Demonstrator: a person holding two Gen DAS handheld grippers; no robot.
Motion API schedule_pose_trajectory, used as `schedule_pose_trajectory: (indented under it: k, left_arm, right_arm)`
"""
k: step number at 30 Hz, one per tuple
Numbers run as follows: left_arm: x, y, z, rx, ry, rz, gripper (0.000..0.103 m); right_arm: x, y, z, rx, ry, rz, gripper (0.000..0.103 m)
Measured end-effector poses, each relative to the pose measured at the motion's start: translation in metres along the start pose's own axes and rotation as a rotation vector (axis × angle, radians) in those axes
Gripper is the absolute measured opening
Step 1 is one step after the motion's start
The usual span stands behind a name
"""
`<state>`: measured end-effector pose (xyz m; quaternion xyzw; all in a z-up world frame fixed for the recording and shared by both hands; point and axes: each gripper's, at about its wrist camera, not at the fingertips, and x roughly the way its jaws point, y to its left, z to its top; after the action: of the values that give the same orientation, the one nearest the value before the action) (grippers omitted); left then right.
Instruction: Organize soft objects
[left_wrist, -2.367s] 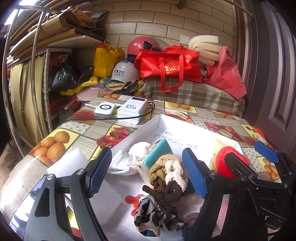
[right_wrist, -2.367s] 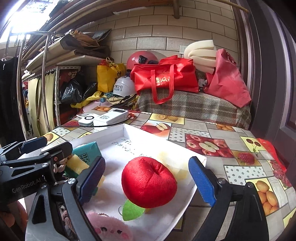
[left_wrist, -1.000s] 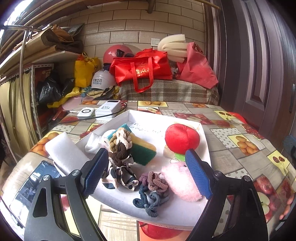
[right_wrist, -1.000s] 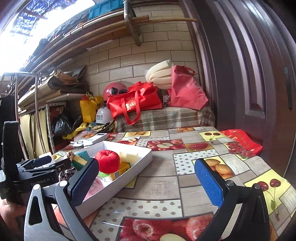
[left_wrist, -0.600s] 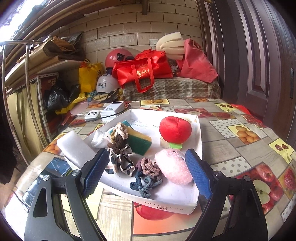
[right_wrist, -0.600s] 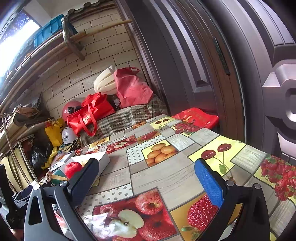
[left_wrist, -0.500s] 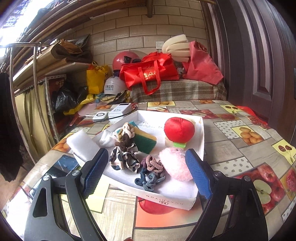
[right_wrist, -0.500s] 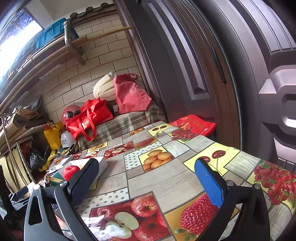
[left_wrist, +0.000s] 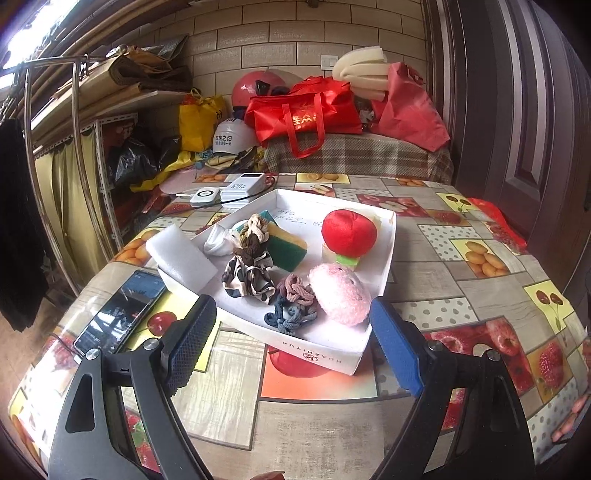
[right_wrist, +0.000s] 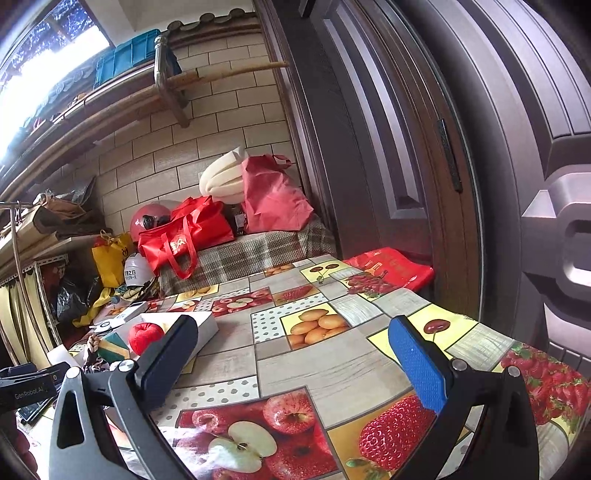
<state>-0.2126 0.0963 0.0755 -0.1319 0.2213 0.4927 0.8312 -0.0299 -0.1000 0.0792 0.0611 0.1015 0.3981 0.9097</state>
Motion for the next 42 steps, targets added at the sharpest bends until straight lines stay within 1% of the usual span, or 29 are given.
schedule_pose_trajectory:
  k: [2, 5, 8, 12, 15, 19, 26, 30, 32, 38, 42]
  left_arm:
    - [-0.004, -0.004, 0.002, 0.02, -0.004, 0.015, 0.086]
    - [-0.008, -0.005, 0.005, 0.026, 0.016, -0.012, 0.086]
    - [-0.015, -0.004, 0.009, 0.027, -0.001, -0.007, 0.086]
    - [-0.021, -0.002, 0.011, 0.019, -0.013, -0.012, 0.086]
    - [-0.022, 0.001, 0.012, -0.003, -0.007, -0.022, 0.086]
    - [-0.022, 0.001, 0.013, -0.002, -0.001, 0.003, 0.086]
    - [-0.03, -0.008, 0.016, 0.031, -0.009, -0.033, 0.086]
    - [-0.031, -0.007, 0.019, 0.006, 0.008, -0.071, 0.086]
    - [-0.032, -0.007, 0.02, 0.003, 0.011, -0.067, 0.086]
    - [-0.04, -0.013, 0.02, 0.036, -0.013, -0.065, 0.086]
    - [-0.038, -0.013, 0.018, 0.038, -0.004, -0.075, 0.086]
  right_arm:
    - [0.0, 0.003, 0.0, -0.012, 0.001, 0.005, 0.103]
    - [0.0, 0.006, -0.001, -0.03, 0.005, 0.017, 0.103]
    - [0.0, 0.009, -0.001, -0.05, 0.008, 0.025, 0.103]
    - [-0.001, 0.013, -0.001, -0.071, 0.008, 0.035, 0.103]
    - [-0.001, 0.013, -0.001, -0.074, 0.01, 0.038, 0.103]
    - [0.0, 0.014, -0.001, -0.071, 0.01, 0.037, 0.103]
    - [0.0, 0.017, -0.003, -0.066, 0.024, 0.042, 0.103]
    - [-0.002, 0.019, -0.004, -0.065, 0.025, 0.042, 0.103]
    - [-0.003, 0.02, -0.004, -0.066, 0.023, 0.042, 0.103]
    - [-0.005, 0.024, -0.005, -0.085, 0.005, 0.043, 0.103]
    - [-0.007, 0.028, -0.005, -0.1, -0.005, 0.046, 0.103]
